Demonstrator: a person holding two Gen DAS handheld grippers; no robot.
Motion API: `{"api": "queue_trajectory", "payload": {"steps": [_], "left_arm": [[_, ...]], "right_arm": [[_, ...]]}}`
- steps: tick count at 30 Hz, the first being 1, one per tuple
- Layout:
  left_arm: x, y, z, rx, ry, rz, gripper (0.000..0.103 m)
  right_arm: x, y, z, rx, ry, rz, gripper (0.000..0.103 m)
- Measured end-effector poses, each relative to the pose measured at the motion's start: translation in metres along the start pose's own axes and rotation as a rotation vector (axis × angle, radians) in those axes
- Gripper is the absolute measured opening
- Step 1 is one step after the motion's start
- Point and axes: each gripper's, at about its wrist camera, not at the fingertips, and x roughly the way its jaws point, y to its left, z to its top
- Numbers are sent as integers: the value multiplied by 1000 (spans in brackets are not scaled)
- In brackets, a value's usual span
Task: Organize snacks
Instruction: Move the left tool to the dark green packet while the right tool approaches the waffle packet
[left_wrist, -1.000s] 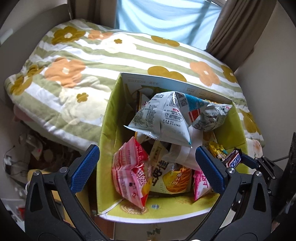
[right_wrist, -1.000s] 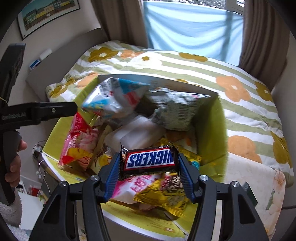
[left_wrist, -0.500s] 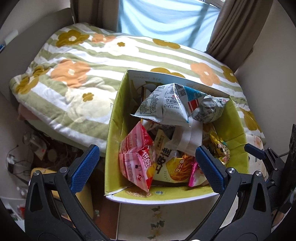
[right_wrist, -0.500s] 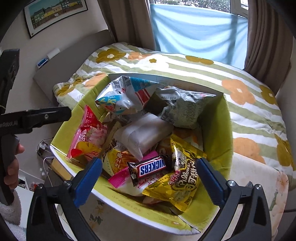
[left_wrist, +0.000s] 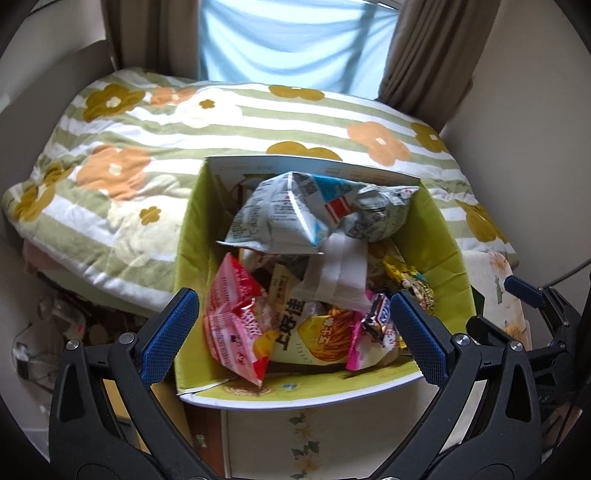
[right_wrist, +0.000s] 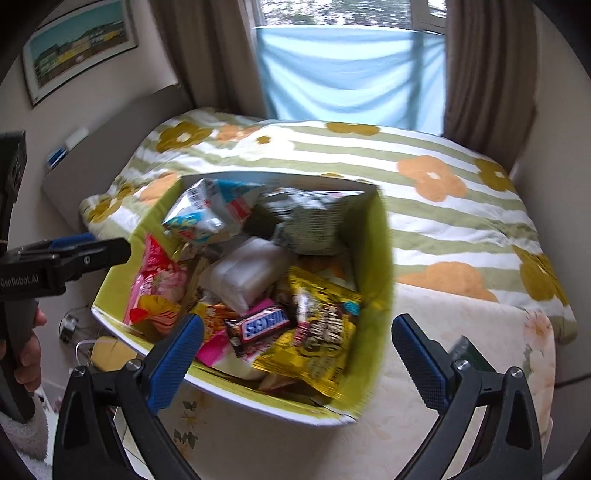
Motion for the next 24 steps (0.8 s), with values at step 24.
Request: {"api": "queue_trajectory", "payload": {"steps": [24], "left_arm": [[25,-257,-31,222,45,-133,103]], "right_arm": [[-110,-197,-101,177,-14,-199,101]]}}
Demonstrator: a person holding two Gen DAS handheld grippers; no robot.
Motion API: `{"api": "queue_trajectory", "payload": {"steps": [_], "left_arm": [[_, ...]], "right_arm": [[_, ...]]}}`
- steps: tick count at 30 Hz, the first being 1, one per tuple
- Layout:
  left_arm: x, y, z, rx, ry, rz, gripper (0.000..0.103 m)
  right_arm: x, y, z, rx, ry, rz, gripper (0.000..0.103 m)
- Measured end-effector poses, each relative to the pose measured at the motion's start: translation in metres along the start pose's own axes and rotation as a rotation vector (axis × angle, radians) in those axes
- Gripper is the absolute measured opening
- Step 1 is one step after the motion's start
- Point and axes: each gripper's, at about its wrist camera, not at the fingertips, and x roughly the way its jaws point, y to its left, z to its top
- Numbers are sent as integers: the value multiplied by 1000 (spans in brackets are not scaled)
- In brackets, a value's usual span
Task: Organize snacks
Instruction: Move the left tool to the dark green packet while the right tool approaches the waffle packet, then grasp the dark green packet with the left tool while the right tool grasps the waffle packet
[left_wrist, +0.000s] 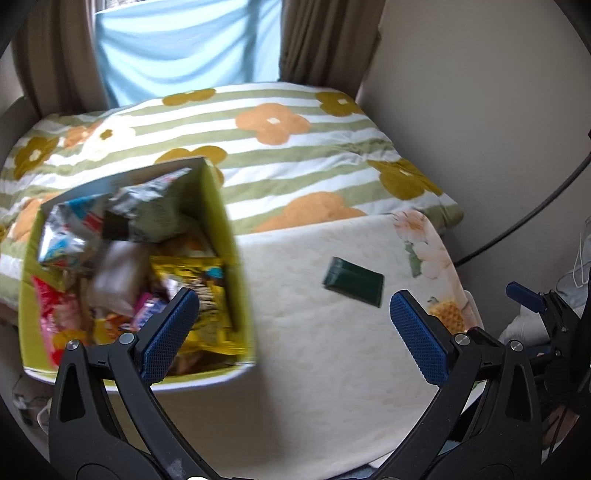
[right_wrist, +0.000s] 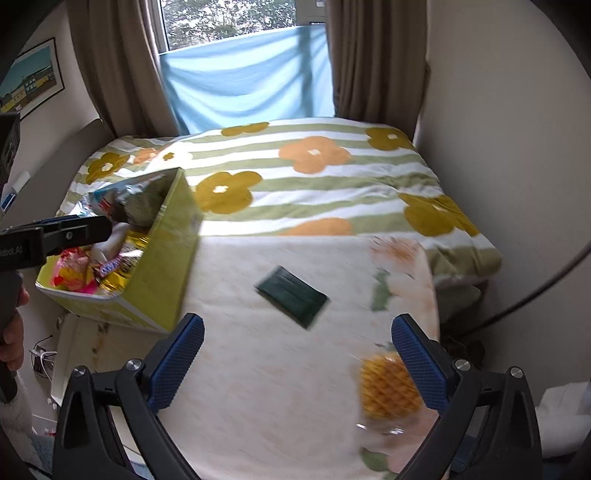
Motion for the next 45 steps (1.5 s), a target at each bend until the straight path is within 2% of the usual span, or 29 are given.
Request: {"api": "queue_trajectory", "payload": {"steps": [6,11,23,34,40,43,44,45], "left_arm": [[39,-53,-4,32,61,-12,103],[84,-81,-7,97,125,-10,103],[193,-96,-15,220,254,-23,103],[230,-95,-18,255,307,-65,103],[236,-97,-17,266,314,-68,103],[239,-97,-16,272,317,-64,103],[239,-96,-16,272,318,-63,103],[240,-96,-15,271,319,-62,103]], "right_arm": [[3,-44,-21,5,48,-1,101],[8,-70,-39,34,68,-16,101],[59,-90,-75,123,142,-57,101],[108,-94,-87,119,209,-109,101],[123,-98,-90,89,247,-85,101],[128,-95,-90,75,261,-81,92],[129,-93,-90,63,265,-82,84],[130,-92,-90,52,269,-79,81]]}}
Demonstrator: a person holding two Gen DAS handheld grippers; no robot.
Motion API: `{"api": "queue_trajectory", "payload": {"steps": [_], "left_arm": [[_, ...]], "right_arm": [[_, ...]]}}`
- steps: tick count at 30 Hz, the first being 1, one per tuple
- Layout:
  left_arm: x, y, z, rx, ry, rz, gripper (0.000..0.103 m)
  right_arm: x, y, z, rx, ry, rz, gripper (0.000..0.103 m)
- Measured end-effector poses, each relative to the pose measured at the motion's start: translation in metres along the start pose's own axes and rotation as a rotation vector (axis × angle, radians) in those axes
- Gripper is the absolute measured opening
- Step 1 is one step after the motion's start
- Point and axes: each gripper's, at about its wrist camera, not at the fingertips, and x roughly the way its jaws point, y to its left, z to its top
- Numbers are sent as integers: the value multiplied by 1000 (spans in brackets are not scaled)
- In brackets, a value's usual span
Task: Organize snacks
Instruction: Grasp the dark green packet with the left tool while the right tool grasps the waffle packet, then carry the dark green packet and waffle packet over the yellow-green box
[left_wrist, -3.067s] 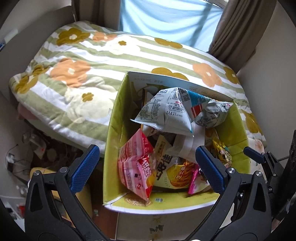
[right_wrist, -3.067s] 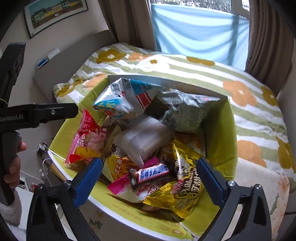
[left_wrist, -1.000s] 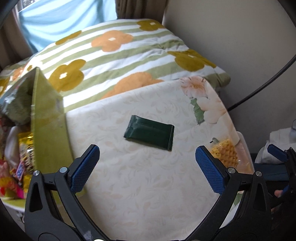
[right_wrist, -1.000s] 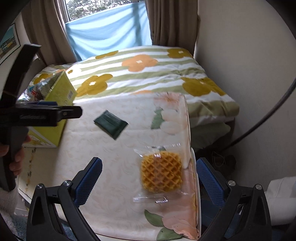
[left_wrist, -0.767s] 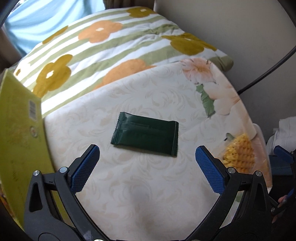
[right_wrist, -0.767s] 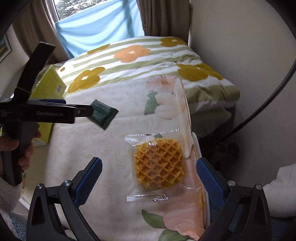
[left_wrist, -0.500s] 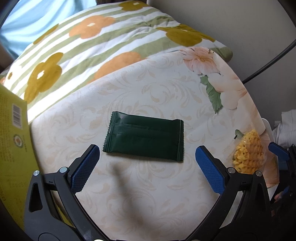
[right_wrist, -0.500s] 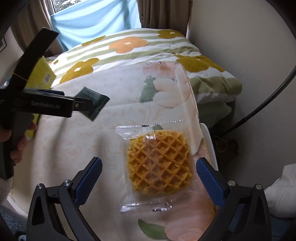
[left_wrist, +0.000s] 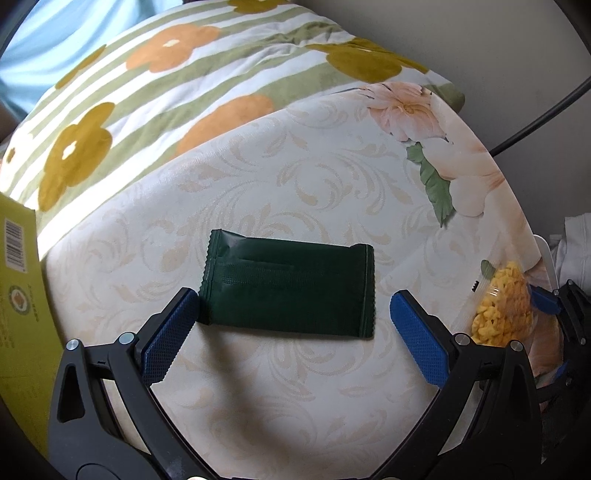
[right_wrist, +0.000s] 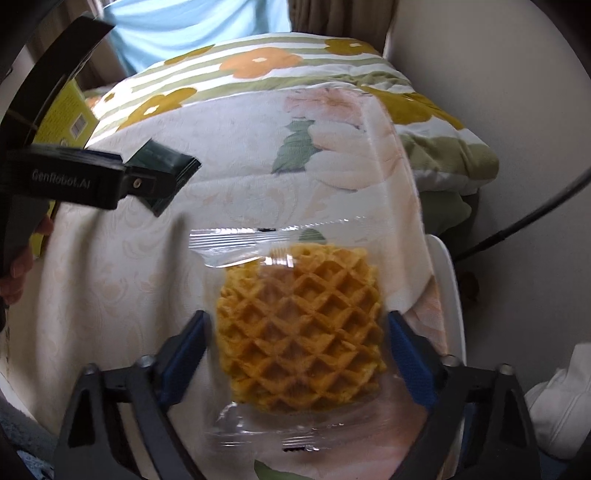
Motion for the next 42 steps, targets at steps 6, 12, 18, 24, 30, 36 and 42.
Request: {"api": "queue_trajectory", "payload": {"steps": [6,12,18,24,30,36,42], "left_arm": [[3,2,2,3,2,13,103],[7,1,4,27,2,53,103],[8,-2,0,65,-24,72,103],[6,0,-2,56,-34,75,94],[-3,11,-4,48,-52,72,71],[-6,10,-4,44,-52,77,69],[-27,0,-5,45,-89,78,69]], "right_arm": [[-5,3,4,-9,-12,17,73],[-14,5,9,1,-46,30,72],[-15,4,15,13,-51,39,72],[-17,4,14,19,-52,45,72],[-17,6,12,22,-60,52,72],[-19,9,12,22,-74,63,72],[-28,6,15,15,-96,62,72]]}}
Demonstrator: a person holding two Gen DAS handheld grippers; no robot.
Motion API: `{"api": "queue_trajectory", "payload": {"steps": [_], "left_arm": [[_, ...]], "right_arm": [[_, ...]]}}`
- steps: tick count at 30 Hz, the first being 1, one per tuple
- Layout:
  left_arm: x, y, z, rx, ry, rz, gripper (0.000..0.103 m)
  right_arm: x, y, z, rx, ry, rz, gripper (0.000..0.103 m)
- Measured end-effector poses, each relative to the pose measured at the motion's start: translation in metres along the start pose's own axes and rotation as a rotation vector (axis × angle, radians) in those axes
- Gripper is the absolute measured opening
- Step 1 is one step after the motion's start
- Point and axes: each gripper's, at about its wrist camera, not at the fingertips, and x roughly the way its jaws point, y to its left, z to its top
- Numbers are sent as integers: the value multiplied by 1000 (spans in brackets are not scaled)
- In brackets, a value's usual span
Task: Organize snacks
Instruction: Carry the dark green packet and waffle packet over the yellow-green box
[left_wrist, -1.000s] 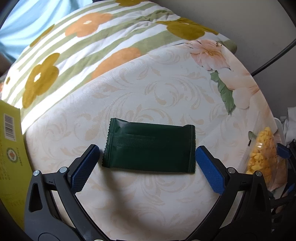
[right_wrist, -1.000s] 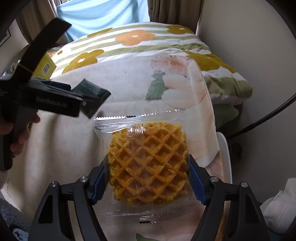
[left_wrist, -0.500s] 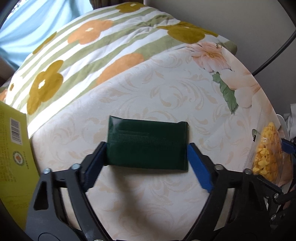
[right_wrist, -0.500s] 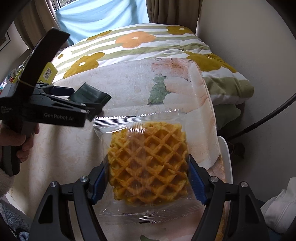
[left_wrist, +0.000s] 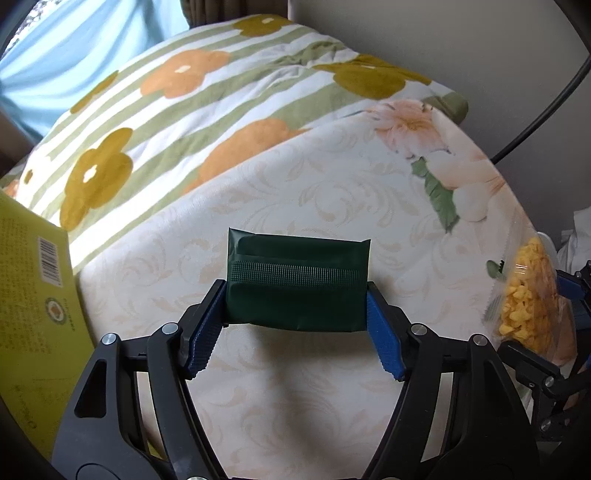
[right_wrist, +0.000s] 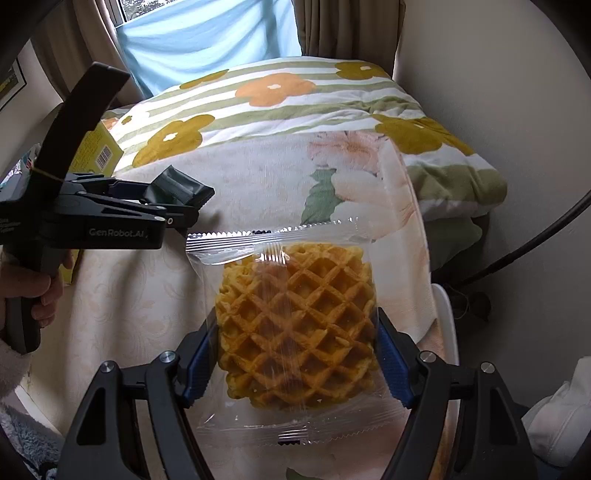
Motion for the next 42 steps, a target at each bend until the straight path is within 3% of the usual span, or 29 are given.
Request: {"api": "queue_trajectory", "payload": {"steps": [12,21,27,32,36,42], "left_arm": [[-106,-4,12,-86,-166,29,69],[-200,41,-5,-249,-299,102,69],[-244,97,-40,-346,-352,176,69],[-259,148,-72,-423,-354,196,69],[-258,192,-106,-452,-319,238,69],[-241,251,-151,-498,-238,235,69]], "right_arm": [[-54,-11,29,-33,-98,12,72],[-97,15,76,-143,-188,85,72],[-116,68,105,-247,-225,158,72],[-123,129,118,-321,-237,209,72],[-123,182,125,-356,-240,242,72],[-105,251,128,-374,-202,282,72]]}}
